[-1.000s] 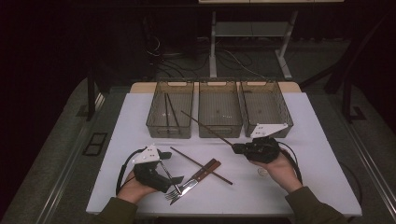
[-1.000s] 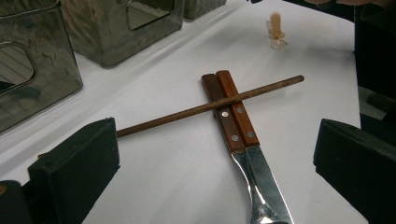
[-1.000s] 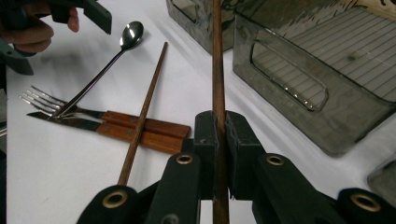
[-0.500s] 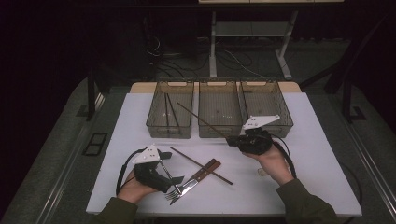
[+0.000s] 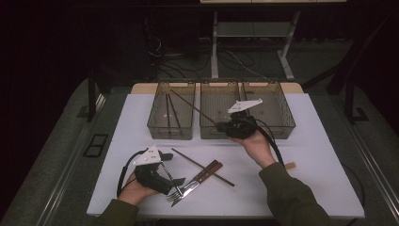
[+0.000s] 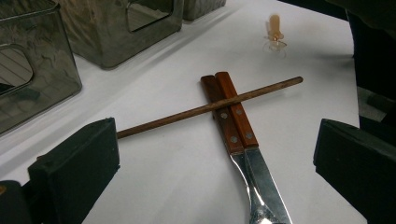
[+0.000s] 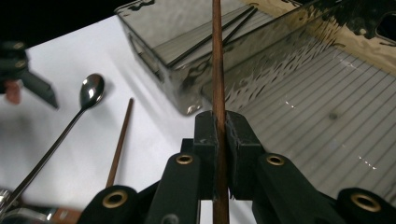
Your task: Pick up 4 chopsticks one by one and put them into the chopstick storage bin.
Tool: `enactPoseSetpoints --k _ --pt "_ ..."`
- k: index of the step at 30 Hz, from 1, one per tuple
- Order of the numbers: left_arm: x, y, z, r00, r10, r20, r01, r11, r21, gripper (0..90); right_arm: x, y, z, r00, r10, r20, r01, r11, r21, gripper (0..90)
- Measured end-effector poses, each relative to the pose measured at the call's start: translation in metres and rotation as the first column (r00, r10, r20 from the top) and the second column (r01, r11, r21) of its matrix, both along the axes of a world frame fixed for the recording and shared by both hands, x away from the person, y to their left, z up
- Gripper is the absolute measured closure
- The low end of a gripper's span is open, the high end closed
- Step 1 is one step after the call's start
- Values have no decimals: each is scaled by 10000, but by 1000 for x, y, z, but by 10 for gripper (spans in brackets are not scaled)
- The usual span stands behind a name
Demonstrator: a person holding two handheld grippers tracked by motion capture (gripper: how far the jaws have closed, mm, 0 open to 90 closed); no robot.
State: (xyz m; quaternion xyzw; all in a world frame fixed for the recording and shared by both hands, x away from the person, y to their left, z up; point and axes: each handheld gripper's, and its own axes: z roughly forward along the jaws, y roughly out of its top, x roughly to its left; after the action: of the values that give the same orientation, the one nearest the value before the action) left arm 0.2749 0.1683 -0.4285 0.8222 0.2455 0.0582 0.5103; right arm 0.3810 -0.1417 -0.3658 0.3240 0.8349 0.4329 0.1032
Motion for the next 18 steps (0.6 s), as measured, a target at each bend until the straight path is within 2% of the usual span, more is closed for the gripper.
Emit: enactPoseSetpoints --k 9,14,18 --pt "0 -1 0 10000 3 -26 -3 10000 -34 0 25 21 8 9983 -467 -343 452 9980 -440 835" --pt "0 -1 0 10000 -68 28 68 10000 43 0 38 30 11 9967 -691 -425 666 9960 -589 835" --pt "0 -1 0 10000 -72 24 73 10000 -58 0 49 37 14 9956 -847 -404 814 9938 -762 836"
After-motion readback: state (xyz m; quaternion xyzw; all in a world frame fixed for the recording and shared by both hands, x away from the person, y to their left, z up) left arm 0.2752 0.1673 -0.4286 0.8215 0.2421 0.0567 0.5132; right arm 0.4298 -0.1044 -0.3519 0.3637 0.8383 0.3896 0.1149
